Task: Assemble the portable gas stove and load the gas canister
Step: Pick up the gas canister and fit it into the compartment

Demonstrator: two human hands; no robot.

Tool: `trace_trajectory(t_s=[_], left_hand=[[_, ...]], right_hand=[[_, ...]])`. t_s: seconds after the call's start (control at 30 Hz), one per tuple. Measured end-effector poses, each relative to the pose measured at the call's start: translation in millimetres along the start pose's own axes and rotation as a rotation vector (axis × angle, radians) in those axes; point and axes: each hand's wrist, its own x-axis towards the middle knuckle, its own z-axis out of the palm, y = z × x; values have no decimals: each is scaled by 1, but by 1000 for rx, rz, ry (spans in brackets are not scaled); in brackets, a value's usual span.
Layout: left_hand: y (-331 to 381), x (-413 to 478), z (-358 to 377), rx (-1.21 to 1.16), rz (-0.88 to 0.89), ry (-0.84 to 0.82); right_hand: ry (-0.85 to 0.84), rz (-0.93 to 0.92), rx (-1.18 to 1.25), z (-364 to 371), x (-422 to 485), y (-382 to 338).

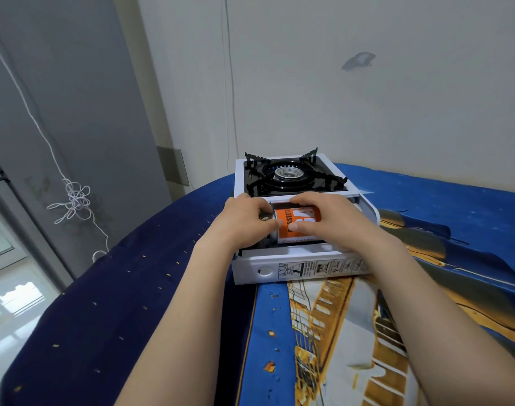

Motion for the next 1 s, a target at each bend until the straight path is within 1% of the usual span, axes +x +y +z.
trace_trajectory(t_s=[0.27, 0.43, 0.6, 0.8, 0.93, 1.0], left_hand=[[4, -1, -4, -106, 31, 116], [18, -8, -10, -145, 109, 166], [30, -24, -6, -167, 162, 191], [38, -43, 8, -129, 199, 223], [46, -59, 17, -16, 278, 261], [46, -65, 19, 18, 315, 245]], right_hand=[[8, -22, 89, -22, -9, 2], [57, -1, 83, -27, -15, 5], [99, -23, 105, -26, -24, -2], [69, -89, -10, -33, -45, -8], [146, -188, -145, -30, -68, -12], [199, -243, -184, -27, -78, -12]])
